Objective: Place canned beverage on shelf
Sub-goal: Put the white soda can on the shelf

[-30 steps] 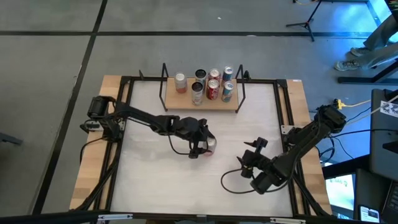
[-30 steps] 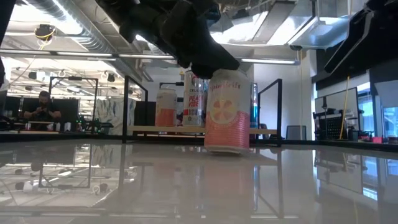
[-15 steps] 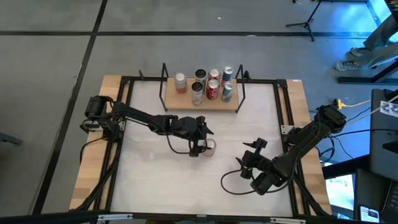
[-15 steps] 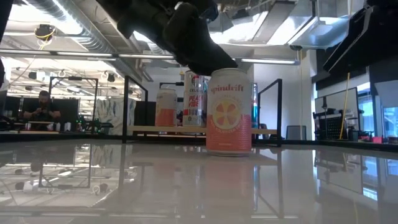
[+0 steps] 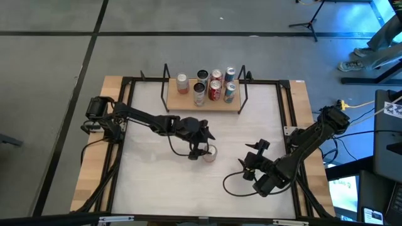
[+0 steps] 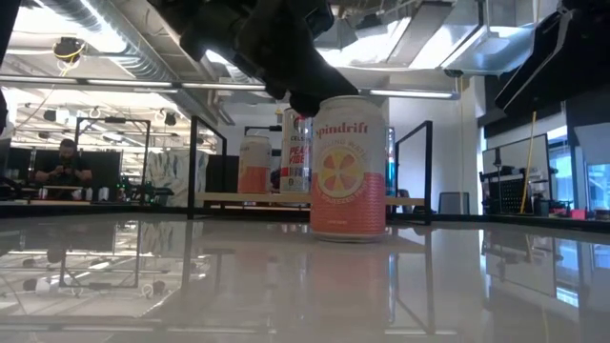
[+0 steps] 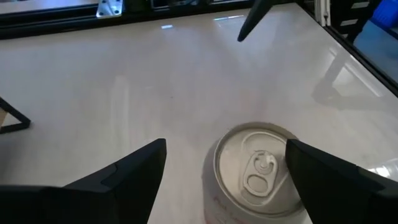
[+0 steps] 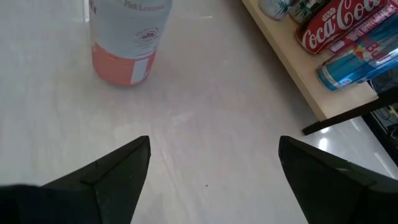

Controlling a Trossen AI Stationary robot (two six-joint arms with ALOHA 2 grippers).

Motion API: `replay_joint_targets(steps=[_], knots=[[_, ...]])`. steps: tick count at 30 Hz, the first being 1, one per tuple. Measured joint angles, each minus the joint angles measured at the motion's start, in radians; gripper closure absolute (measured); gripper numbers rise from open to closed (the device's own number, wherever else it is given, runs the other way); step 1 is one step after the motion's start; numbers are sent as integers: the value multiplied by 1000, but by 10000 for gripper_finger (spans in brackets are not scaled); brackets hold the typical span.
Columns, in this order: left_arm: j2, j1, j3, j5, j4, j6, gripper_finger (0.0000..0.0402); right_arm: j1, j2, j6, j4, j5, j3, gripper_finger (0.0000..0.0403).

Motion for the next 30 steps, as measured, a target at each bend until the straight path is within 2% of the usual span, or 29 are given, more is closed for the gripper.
replay_joint_targets(steps=[2, 7, 13, 30], knots=[[0, 0, 0, 6, 5, 0, 82, 0, 0, -6, 0, 0, 0, 54], [0, -11, 0, 100, 10, -17, 82, 0, 0, -7, 0, 0, 0, 54], [0, -18, 0, 10, -35, -2, 82, 0, 0, -7, 2, 0, 0, 54], [34, -50, 0, 30, -16, 33, 82, 0, 0, -16, 12, 21, 0, 54]])
